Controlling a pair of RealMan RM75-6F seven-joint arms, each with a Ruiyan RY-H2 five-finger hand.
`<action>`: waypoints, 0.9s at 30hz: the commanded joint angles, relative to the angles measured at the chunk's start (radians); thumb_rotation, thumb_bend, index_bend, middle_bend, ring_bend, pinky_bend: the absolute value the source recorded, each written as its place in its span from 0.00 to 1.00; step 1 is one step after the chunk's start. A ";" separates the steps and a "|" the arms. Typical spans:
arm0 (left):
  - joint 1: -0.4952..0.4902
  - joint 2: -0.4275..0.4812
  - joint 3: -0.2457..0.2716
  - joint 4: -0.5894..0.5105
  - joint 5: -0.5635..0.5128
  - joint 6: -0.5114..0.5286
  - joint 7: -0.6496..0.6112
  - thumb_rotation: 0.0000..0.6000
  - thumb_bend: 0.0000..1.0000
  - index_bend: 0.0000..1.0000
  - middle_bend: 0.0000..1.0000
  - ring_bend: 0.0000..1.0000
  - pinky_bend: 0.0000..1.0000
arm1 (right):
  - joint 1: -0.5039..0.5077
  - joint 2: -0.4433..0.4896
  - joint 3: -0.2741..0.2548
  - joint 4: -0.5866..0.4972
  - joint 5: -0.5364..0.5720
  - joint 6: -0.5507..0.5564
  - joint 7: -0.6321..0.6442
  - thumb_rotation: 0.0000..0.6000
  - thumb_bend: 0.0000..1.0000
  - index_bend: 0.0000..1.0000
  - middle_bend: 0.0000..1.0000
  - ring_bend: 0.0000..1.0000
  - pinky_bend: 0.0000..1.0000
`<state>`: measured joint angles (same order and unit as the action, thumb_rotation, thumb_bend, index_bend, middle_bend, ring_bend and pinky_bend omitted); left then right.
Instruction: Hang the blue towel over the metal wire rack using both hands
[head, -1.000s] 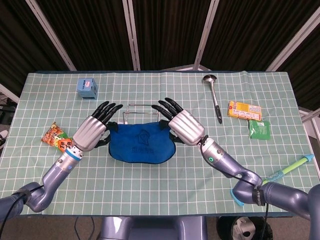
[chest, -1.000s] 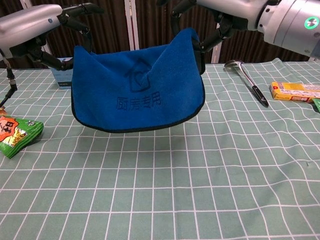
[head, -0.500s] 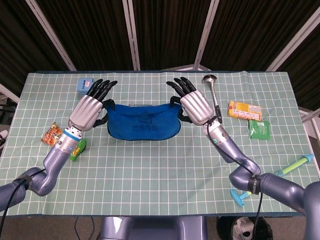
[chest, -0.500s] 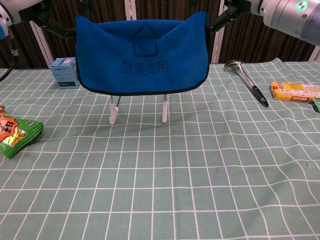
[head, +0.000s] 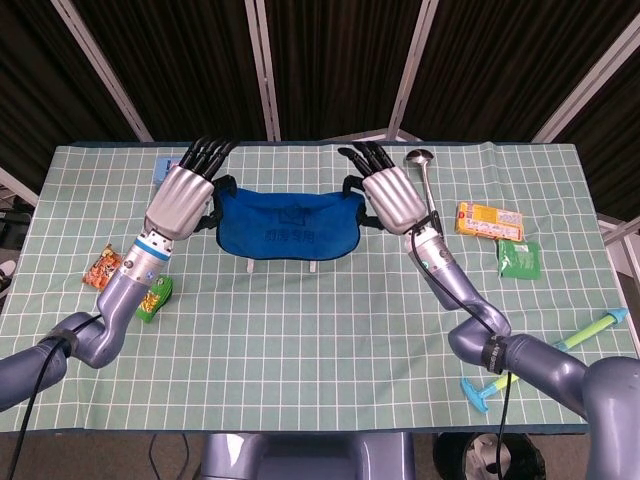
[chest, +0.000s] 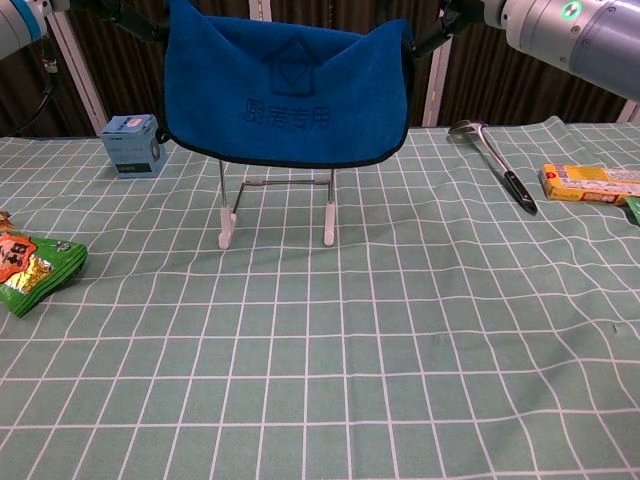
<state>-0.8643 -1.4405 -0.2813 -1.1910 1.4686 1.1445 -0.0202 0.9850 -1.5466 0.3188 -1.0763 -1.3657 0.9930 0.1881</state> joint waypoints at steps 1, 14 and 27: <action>-0.011 0.003 -0.004 0.011 0.003 0.001 0.015 1.00 0.55 0.84 0.00 0.00 0.00 | 0.011 -0.012 0.008 0.018 0.005 -0.004 0.011 1.00 0.55 0.66 0.10 0.00 0.00; -0.046 -0.017 -0.003 0.060 -0.021 -0.033 0.028 1.00 0.55 0.84 0.00 0.00 0.00 | 0.053 -0.035 0.032 0.059 0.018 -0.015 0.017 1.00 0.55 0.66 0.10 0.00 0.00; -0.050 -0.085 0.030 0.134 -0.042 -0.059 -0.015 1.00 0.55 0.84 0.00 0.00 0.00 | 0.045 -0.050 -0.002 0.090 0.027 -0.041 0.007 1.00 0.55 0.66 0.10 0.00 0.00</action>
<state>-0.9157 -1.5158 -0.2575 -1.0685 1.4304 1.0915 -0.0280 1.0326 -1.5929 0.3205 -0.9904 -1.3407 0.9544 0.1923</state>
